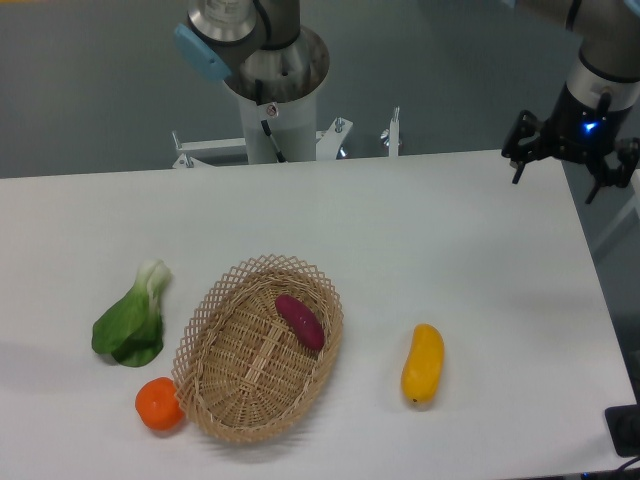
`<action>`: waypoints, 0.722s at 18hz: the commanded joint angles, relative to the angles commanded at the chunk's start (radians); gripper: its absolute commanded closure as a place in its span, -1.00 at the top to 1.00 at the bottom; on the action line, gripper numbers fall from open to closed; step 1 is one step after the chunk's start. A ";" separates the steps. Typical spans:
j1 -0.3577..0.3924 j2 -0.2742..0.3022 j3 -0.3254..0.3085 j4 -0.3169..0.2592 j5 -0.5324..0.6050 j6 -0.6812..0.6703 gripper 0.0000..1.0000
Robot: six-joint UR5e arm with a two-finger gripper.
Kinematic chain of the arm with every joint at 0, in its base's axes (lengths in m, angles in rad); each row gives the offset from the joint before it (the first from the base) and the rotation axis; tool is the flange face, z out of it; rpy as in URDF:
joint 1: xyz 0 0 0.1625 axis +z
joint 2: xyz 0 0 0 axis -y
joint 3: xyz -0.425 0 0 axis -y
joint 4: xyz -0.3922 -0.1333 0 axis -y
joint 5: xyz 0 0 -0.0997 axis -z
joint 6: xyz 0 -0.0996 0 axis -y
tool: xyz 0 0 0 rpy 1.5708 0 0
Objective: Pick up the mango from the table
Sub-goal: 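Move the open gripper from its raised start toward the yellow mango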
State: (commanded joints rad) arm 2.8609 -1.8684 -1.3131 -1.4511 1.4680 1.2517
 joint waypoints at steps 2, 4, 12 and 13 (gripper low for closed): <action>0.000 0.002 -0.018 0.011 0.002 0.002 1.00; 0.000 0.003 -0.021 0.018 0.000 0.002 1.00; -0.050 -0.003 -0.104 0.185 -0.003 -0.043 1.00; -0.061 -0.003 -0.126 0.214 -0.006 -0.061 1.00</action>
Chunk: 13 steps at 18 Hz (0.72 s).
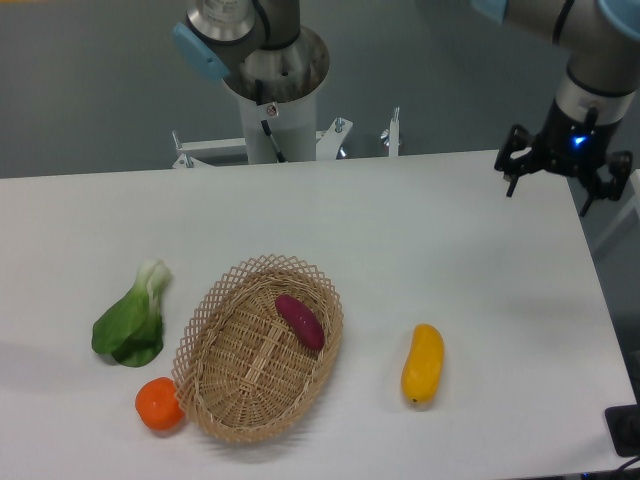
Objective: Pick up the mango from the table
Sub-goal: 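Move the open gripper from its raised start toward the yellow mango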
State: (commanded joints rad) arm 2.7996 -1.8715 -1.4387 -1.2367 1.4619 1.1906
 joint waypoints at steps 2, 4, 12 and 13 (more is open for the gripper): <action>-0.020 -0.005 -0.037 0.034 -0.017 -0.087 1.00; -0.029 -0.011 -0.057 0.046 -0.029 -0.144 1.00; -0.086 -0.100 -0.100 0.239 -0.061 -0.238 1.00; -0.088 -0.101 -0.123 0.306 -0.064 -0.259 1.00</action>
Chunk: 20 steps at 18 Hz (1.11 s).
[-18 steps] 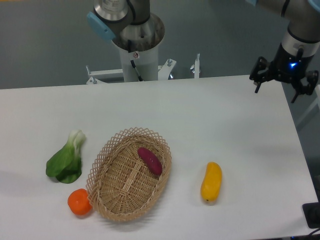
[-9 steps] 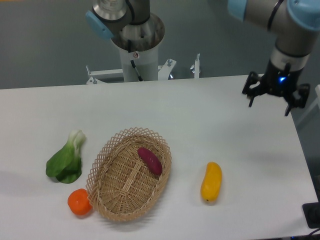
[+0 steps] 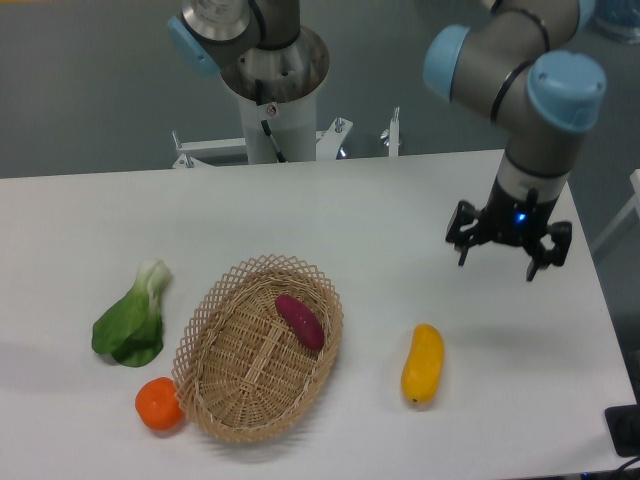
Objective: Pick up the mango from the table
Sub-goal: 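Move the open gripper from its raised start toward the yellow mango, then lower the open gripper down around the yellow mango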
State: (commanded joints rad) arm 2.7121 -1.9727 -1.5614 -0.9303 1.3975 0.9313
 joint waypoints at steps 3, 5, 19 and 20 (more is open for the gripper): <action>-0.012 -0.017 -0.043 0.067 0.003 -0.029 1.00; -0.020 -0.037 -0.026 0.067 0.005 -0.034 1.00; -0.026 -0.045 -0.029 0.073 -0.006 -0.037 1.00; -0.028 -0.045 -0.031 0.073 -0.006 -0.036 1.00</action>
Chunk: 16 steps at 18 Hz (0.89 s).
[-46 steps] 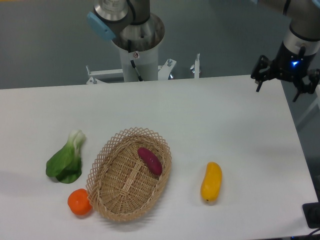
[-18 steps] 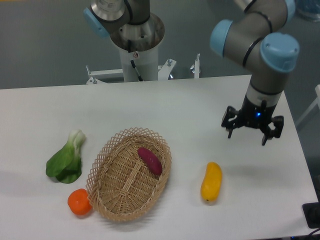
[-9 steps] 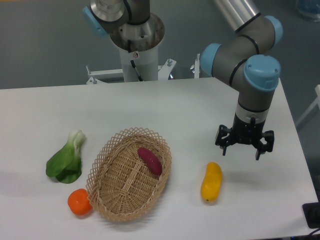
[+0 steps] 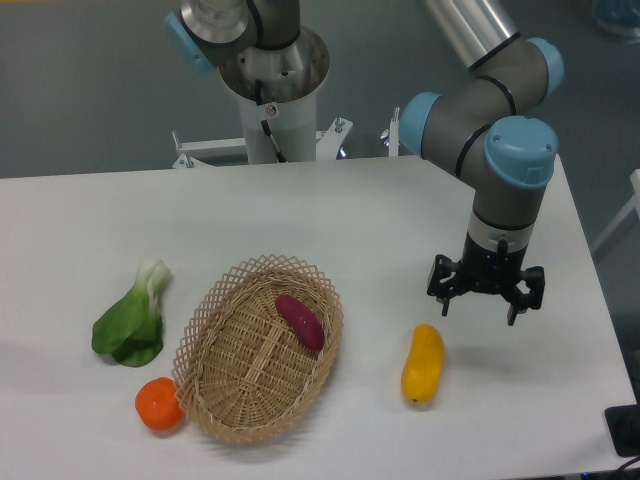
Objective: Pick up the mango from the table
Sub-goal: 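Lower the open gripper down around the yellow mango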
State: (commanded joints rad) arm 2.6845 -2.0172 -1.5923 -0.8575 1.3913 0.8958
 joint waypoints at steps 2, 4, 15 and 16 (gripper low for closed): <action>-0.009 -0.014 0.006 0.003 0.000 0.002 1.00; -0.038 -0.049 0.011 0.035 -0.002 0.003 1.00; -0.075 -0.089 -0.026 0.064 0.005 0.006 1.00; -0.075 -0.094 -0.025 0.064 0.005 0.008 1.00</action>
State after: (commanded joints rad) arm 2.6093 -2.1107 -1.6168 -0.7931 1.3959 0.9035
